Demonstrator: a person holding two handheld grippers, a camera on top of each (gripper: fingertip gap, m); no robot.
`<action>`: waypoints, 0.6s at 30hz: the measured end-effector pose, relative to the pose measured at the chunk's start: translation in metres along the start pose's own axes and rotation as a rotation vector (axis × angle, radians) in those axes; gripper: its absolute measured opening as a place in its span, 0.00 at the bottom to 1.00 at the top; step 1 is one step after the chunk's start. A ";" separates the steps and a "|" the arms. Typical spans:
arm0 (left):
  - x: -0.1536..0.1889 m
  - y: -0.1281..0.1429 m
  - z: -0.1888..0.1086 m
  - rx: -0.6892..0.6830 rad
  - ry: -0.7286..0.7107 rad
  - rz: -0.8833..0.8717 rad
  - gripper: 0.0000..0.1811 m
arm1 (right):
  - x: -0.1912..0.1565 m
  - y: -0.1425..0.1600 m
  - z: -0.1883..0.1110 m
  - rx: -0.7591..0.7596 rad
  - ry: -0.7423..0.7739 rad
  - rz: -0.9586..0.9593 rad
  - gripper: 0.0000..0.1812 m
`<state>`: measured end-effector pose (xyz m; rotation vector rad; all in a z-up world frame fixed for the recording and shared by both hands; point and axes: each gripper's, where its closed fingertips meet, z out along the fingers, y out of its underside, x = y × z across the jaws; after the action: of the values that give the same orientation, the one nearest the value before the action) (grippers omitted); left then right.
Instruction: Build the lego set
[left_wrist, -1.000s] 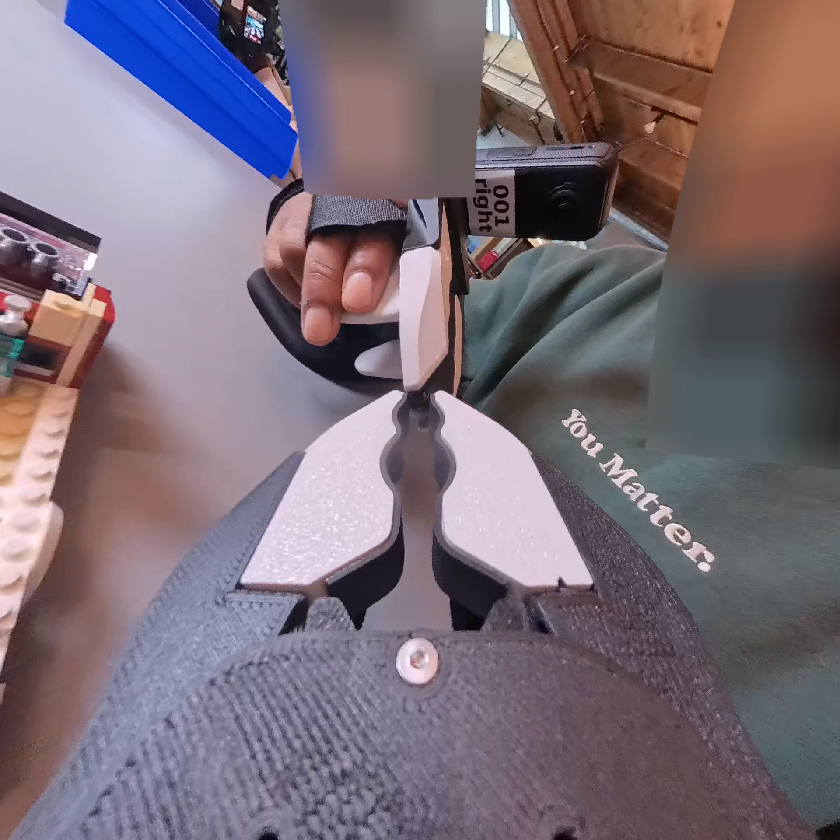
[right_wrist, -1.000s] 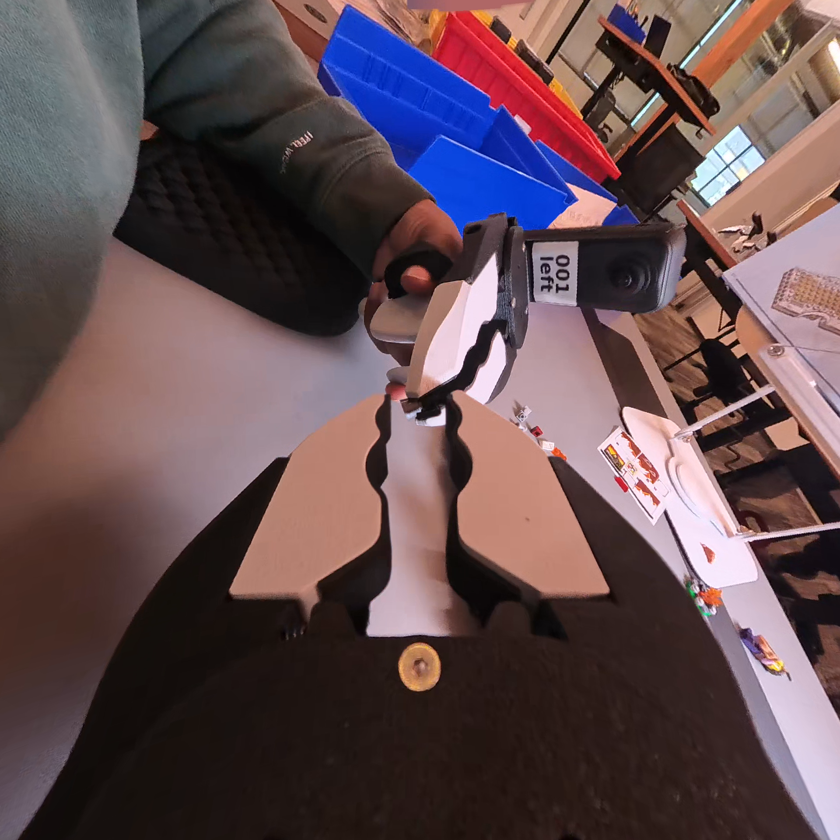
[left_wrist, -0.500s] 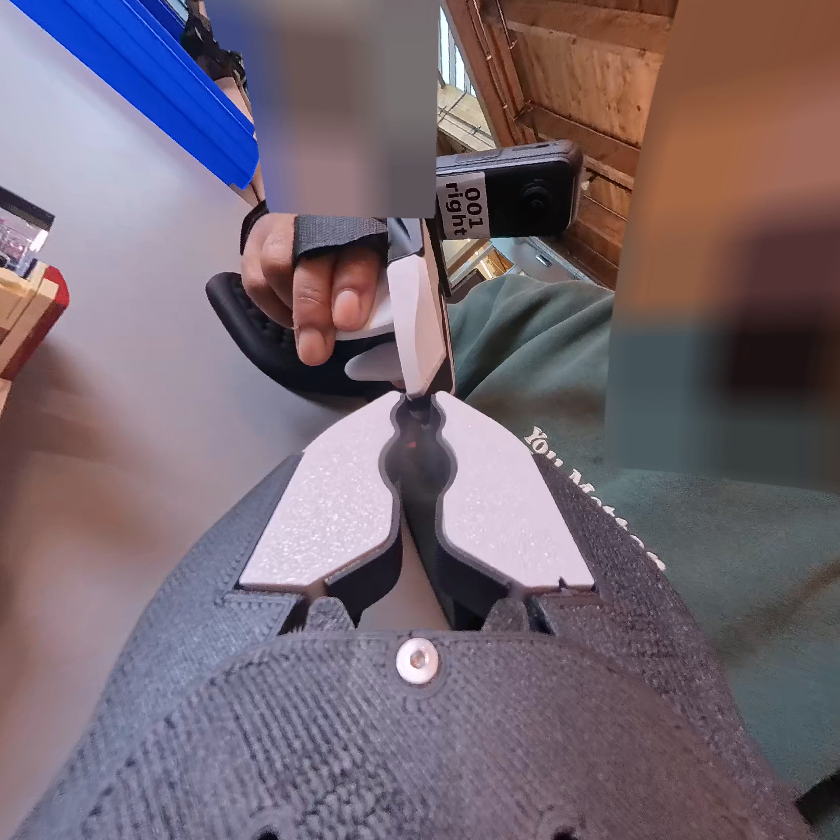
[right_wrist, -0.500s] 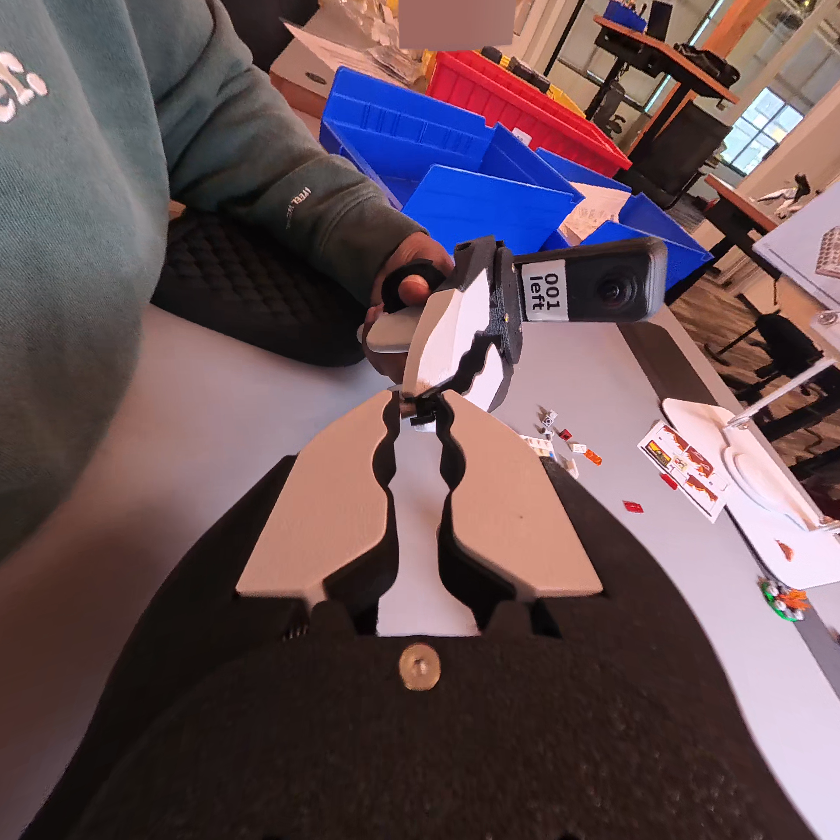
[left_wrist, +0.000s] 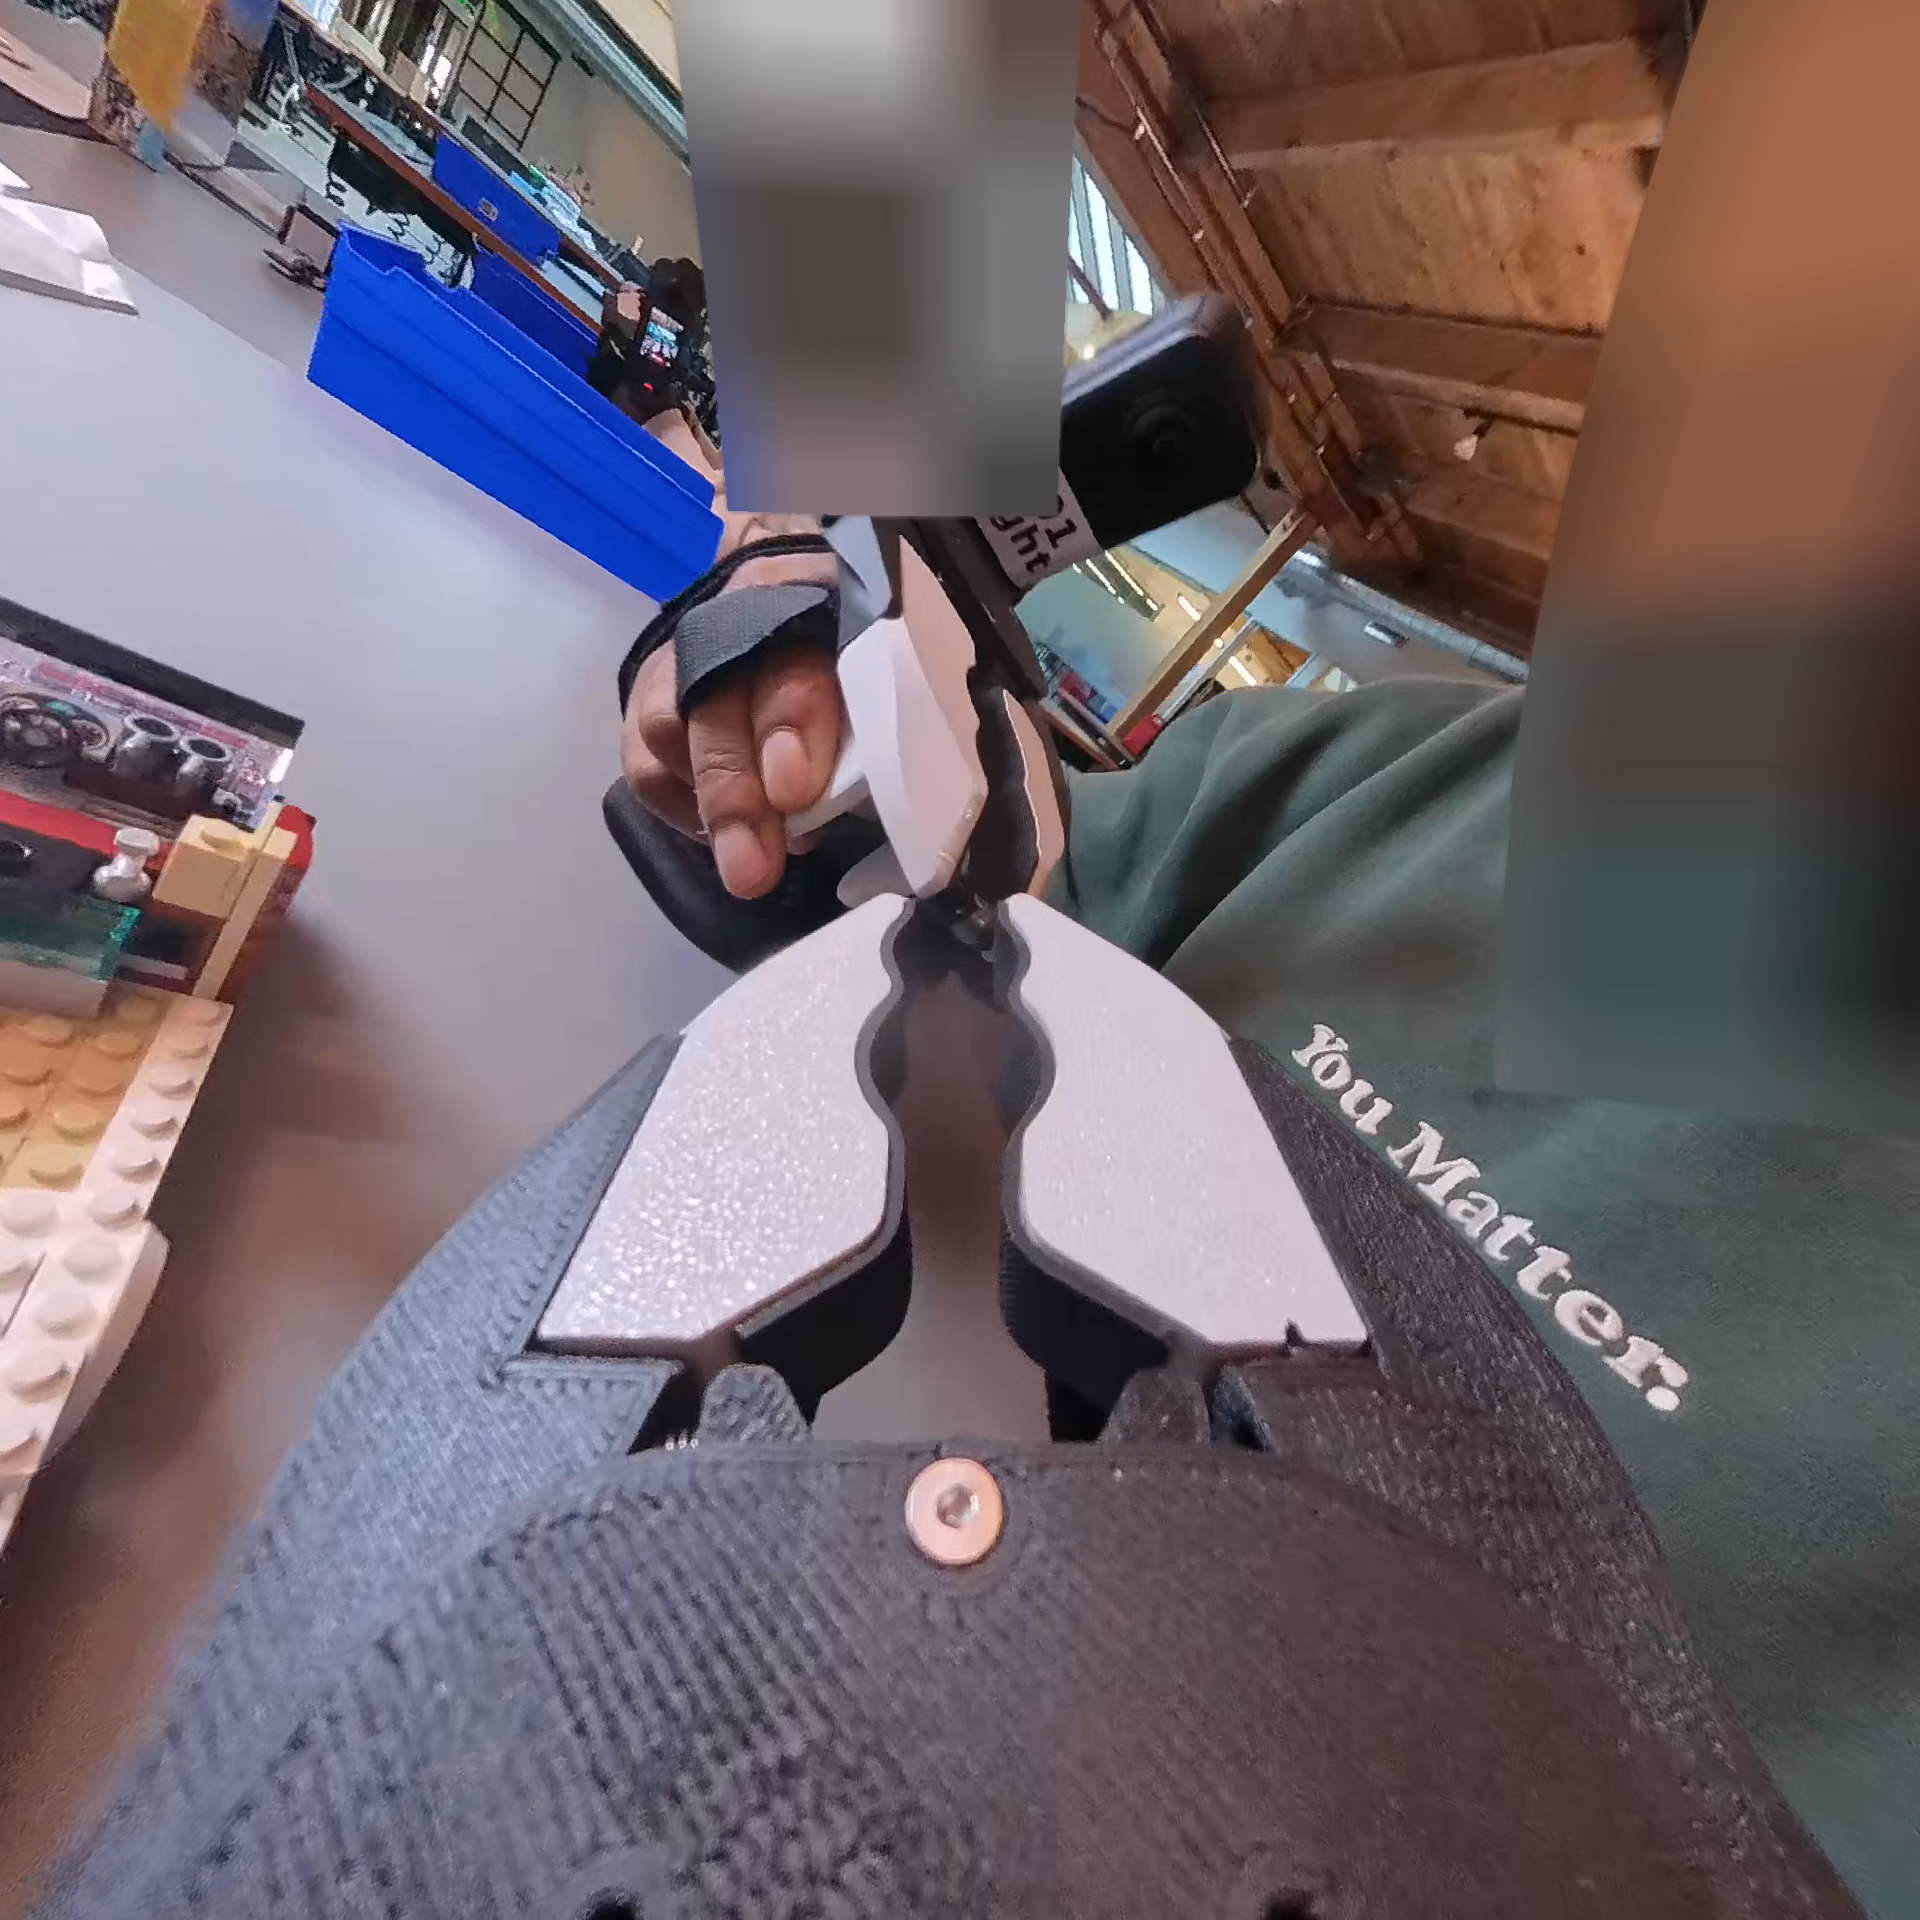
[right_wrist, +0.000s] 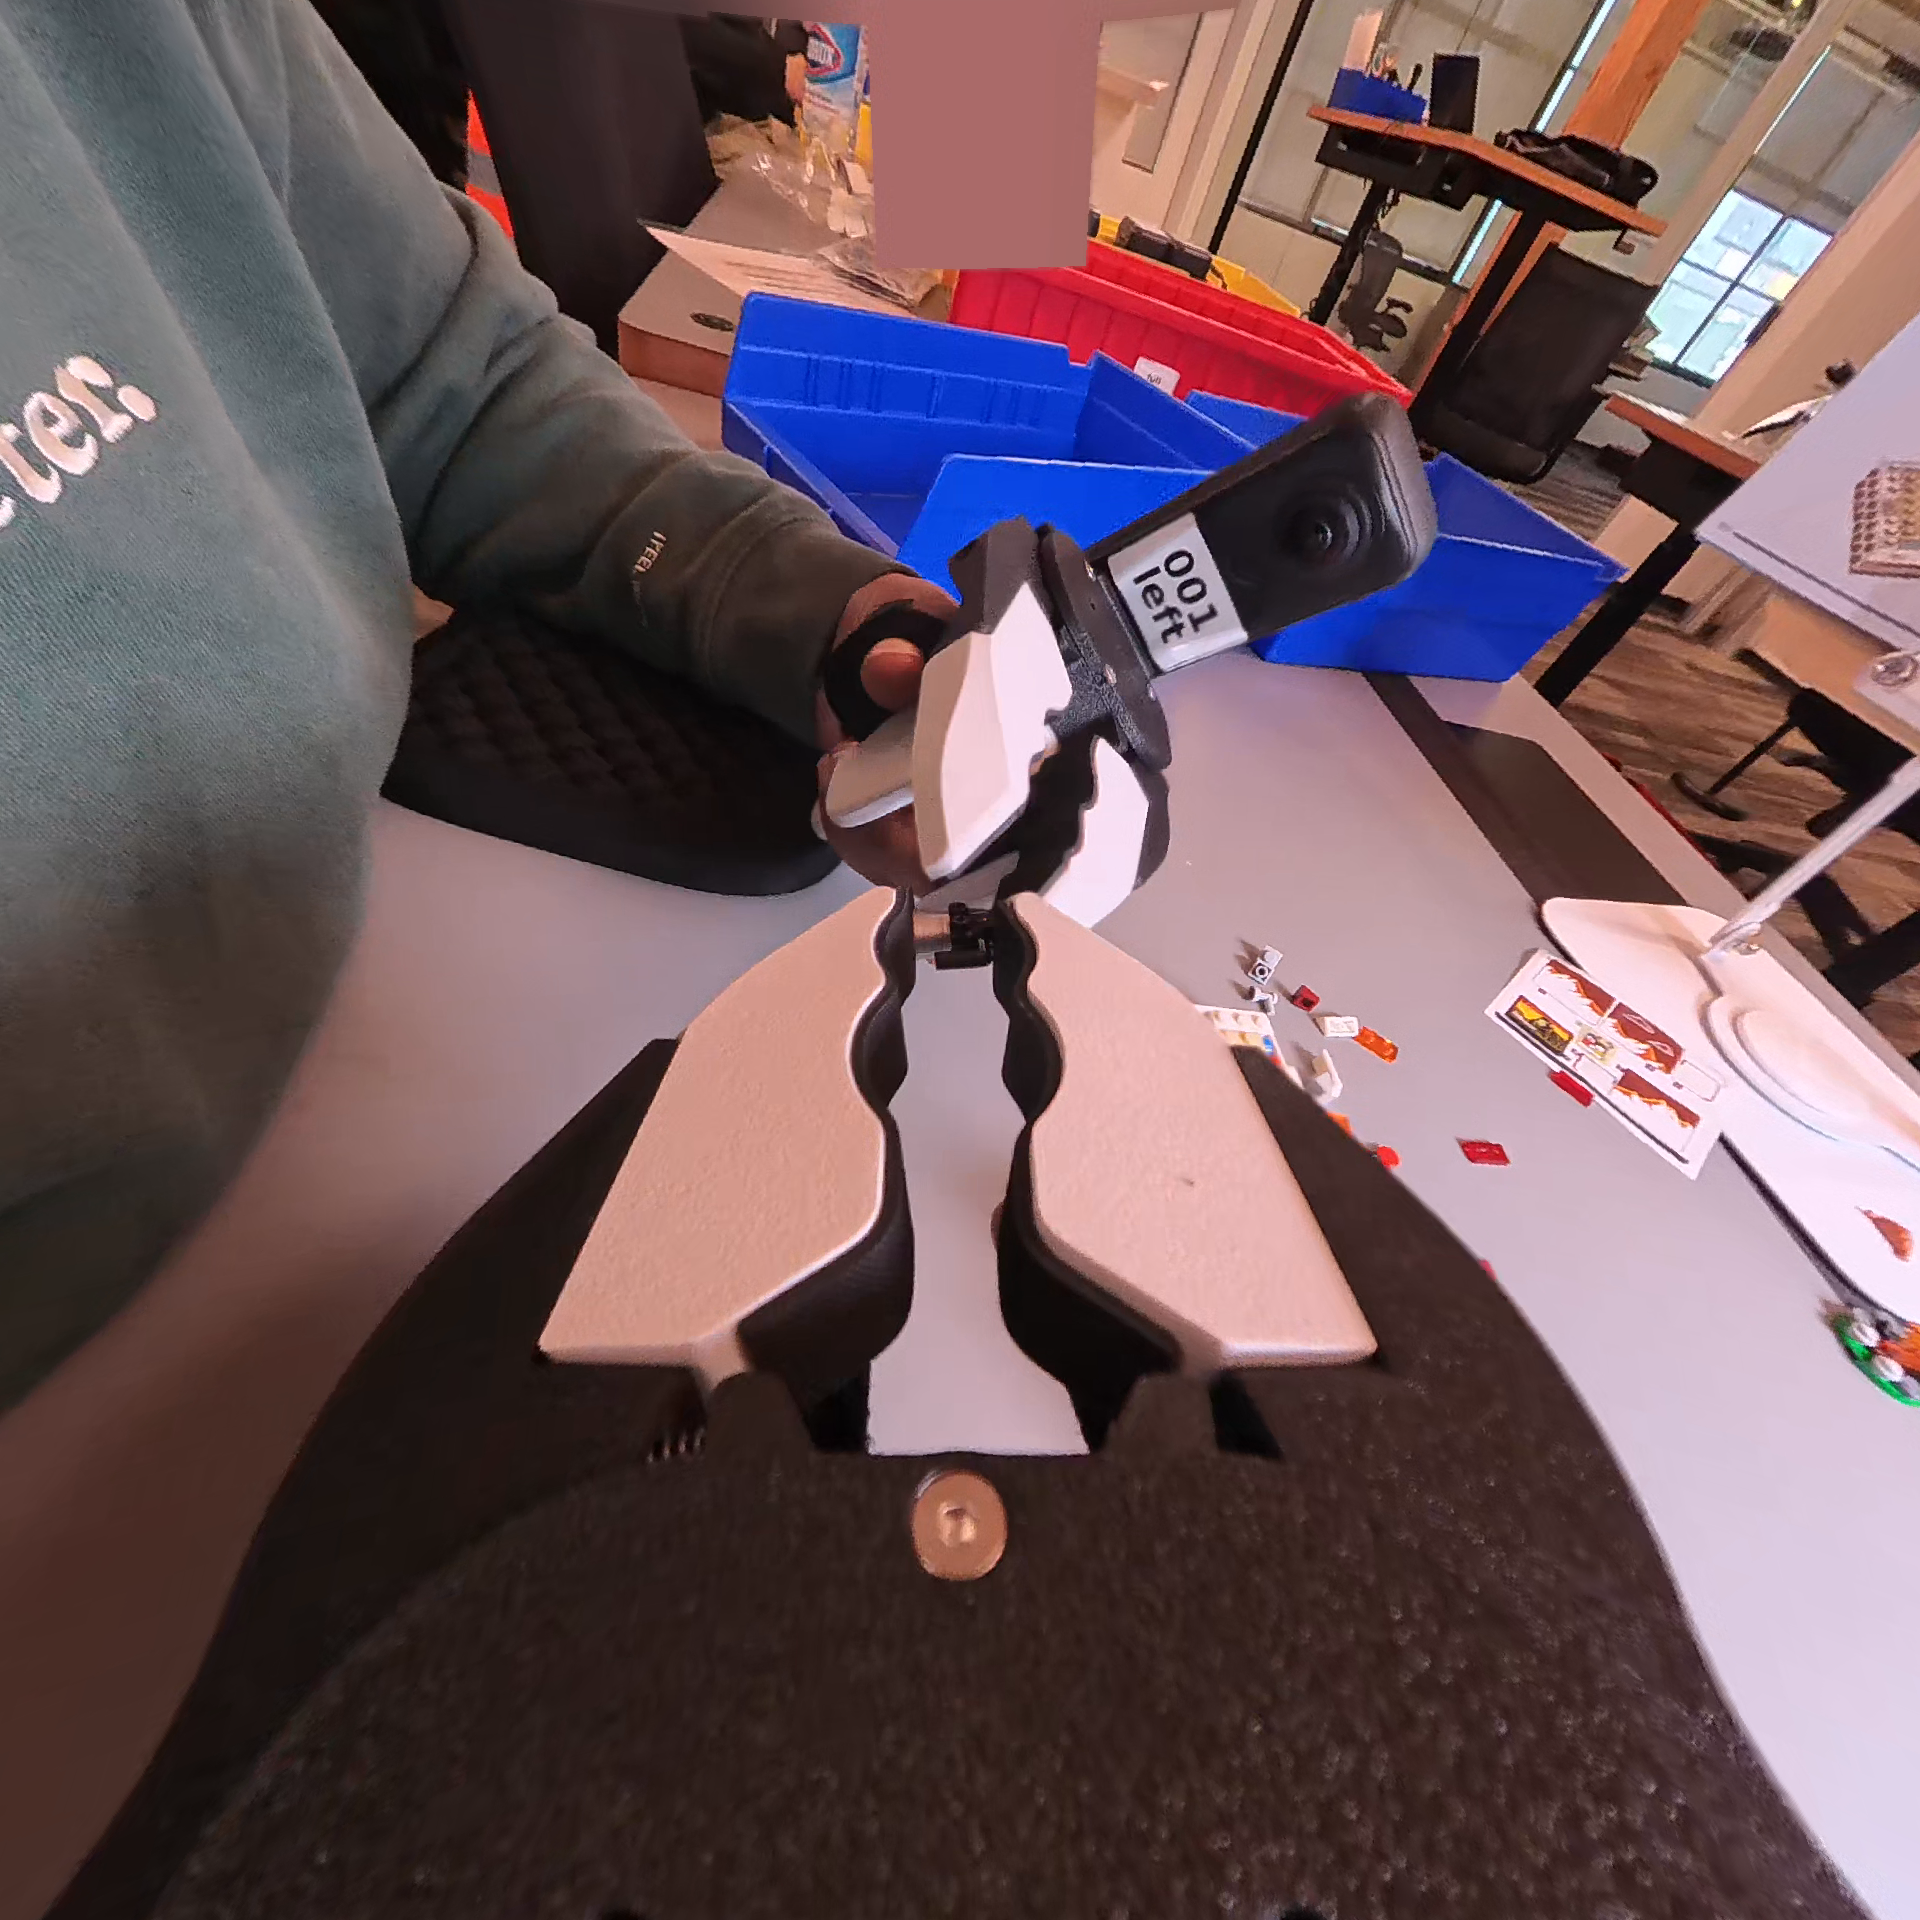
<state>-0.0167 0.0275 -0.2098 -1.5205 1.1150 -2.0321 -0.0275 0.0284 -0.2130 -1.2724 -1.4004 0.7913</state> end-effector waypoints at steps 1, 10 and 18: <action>-0.001 -0.001 0.000 0.006 0.004 -0.026 0.08 | 0.000 0.000 0.000 0.000 0.007 -0.013 0.08; -0.004 0.005 0.003 -0.008 0.023 -0.135 0.05 | 0.002 0.005 0.005 -0.045 0.080 -0.142 0.08; -0.013 -0.004 -0.006 0.032 -0.043 -0.052 0.05 | 0.014 0.011 0.000 -0.067 0.117 -0.054 0.18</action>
<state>-0.0175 0.0414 -0.2150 -1.5855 1.0315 -2.0313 -0.0230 0.0445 -0.2199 -1.3052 -1.3708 0.6283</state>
